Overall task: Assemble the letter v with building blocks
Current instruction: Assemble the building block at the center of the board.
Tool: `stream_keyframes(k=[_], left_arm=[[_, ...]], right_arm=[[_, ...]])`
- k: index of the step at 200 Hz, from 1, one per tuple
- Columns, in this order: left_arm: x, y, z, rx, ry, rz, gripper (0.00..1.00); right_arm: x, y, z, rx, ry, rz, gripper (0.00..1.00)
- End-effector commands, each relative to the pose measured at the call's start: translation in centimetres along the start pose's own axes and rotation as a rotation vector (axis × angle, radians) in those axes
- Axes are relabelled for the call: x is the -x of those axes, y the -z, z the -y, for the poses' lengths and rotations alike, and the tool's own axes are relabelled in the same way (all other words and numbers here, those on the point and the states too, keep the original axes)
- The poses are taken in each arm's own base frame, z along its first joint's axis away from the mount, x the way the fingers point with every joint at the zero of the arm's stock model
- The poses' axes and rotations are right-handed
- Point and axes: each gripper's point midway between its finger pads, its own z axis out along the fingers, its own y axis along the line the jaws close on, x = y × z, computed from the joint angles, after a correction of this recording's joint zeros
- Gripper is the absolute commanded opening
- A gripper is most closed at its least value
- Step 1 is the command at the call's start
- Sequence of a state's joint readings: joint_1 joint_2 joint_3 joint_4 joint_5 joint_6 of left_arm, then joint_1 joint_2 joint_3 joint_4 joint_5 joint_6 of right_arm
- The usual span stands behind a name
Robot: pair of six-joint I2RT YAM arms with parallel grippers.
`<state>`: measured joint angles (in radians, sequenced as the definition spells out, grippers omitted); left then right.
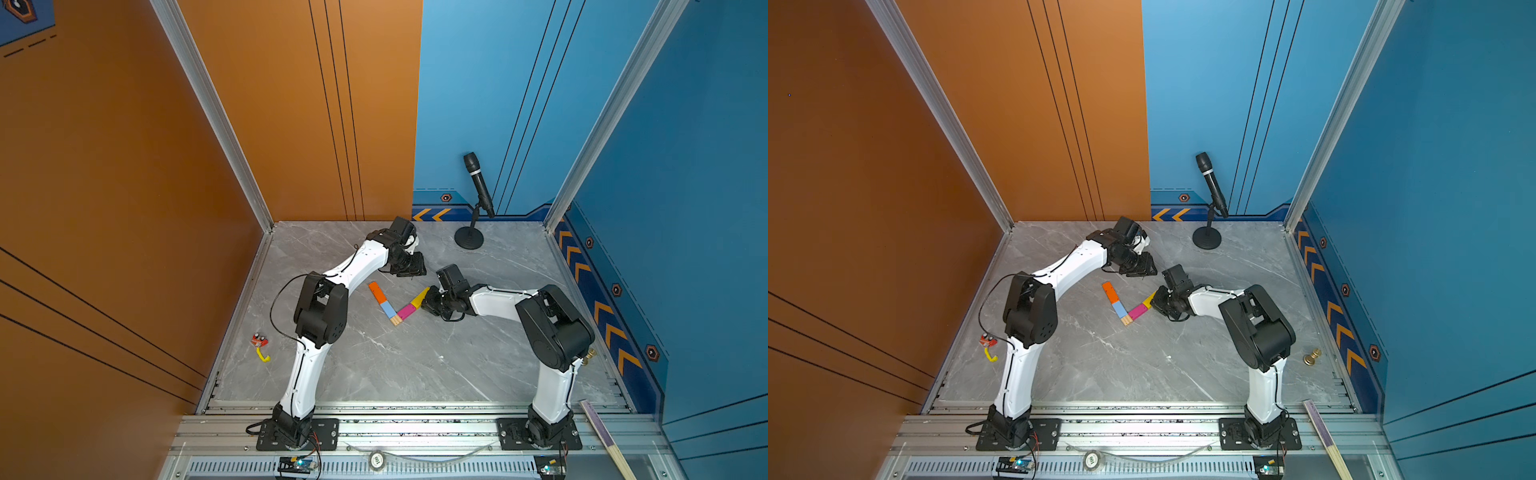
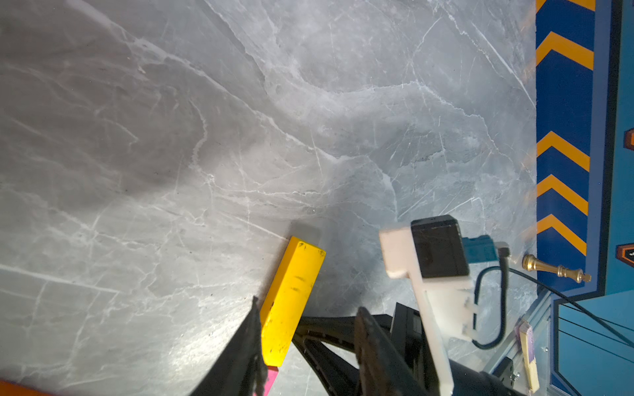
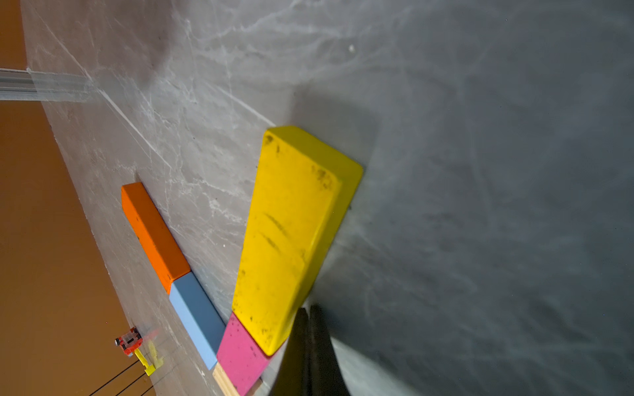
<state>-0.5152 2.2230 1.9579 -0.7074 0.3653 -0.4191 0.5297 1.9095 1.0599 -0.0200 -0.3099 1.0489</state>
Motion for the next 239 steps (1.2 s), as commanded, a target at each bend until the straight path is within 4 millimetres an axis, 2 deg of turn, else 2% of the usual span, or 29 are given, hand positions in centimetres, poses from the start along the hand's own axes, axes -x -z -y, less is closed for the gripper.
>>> stream_keyframes(k=[1, 84, 134, 163, 193, 215, 226, 239], left_arm=[[-0.2, 0.7, -0.4, 0.020, 0.008, 0.000, 0.46], [-0.2, 0.9, -0.4, 0.020, 0.005, 0.004, 0.46], [0.3, 1.9, 0.1, 0.015, -0.009, 0.032, 0.46], [1.1, 4.0, 0.8, 0.002, -0.034, 0.101, 0.45], [2.0, 7.9, 2.0, -0.030, -0.092, 0.213, 0.46], [2.4, 11.6, 2.3, -0.018, -0.156, 0.326, 0.47], [2.3, 13.7, 1.9, 0.007, -0.186, 0.393, 0.50], [2.2, 16.5, 0.8, 0.055, -0.205, 0.489, 0.57]], right_arm=[[0.2, -0.4, -0.5, 0.007, -0.003, 0.007, 0.02], [0.0, -0.3, -0.5, 0.002, -0.005, 0.002, 0.02], [-0.6, 2.0, 0.2, -0.002, -0.007, 0.029, 0.05], [-0.6, 4.8, -0.3, 0.023, 0.015, 0.076, 0.05], [0.2, 9.0, -0.9, 0.019, 0.095, 0.171, 0.09], [1.8, 13.5, -0.7, 0.001, 0.168, 0.286, 0.18], [2.8, 16.1, -0.2, -0.013, 0.202, 0.362, 0.25], [4.3, 19.4, 1.0, -0.044, 0.228, 0.463, 0.42]])
